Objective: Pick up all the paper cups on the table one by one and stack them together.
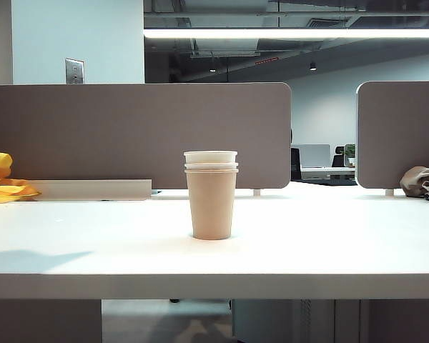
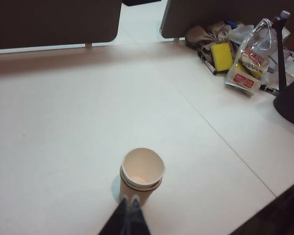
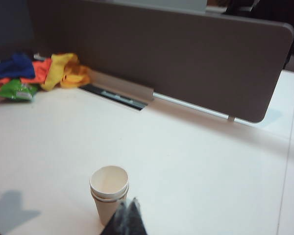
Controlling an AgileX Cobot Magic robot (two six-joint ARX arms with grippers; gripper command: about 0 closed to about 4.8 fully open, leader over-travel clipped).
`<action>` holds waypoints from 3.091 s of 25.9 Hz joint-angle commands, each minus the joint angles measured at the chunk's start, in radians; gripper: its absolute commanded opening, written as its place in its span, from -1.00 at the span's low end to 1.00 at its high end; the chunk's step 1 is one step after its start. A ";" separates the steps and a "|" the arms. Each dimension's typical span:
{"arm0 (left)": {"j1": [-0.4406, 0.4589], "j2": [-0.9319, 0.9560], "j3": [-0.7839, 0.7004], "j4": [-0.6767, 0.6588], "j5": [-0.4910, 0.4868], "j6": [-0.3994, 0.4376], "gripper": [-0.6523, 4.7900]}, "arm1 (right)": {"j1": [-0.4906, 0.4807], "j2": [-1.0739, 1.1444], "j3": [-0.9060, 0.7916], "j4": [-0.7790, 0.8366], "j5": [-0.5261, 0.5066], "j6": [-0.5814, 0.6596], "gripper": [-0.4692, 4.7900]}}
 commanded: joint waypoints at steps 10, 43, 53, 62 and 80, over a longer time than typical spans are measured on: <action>0.001 -0.283 -0.241 0.048 -0.092 0.012 -0.78 | 0.000 -0.172 -0.157 0.047 0.103 0.056 -0.86; 0.001 -0.637 -0.765 0.103 -0.110 -0.015 -0.78 | 0.006 -0.421 -0.666 0.211 0.096 0.211 -0.85; 0.001 -0.636 -0.858 0.193 -0.112 -0.050 -0.78 | 0.006 -0.420 -0.794 0.280 -0.051 0.299 -0.85; 0.001 -0.636 -0.862 0.198 -0.212 -0.081 -0.78 | 0.005 -0.420 -0.816 0.297 -0.026 0.299 -0.85; 0.001 -0.636 -0.935 0.317 -0.212 0.060 -0.78 | 0.005 -0.421 -0.936 0.470 -0.011 0.299 -0.85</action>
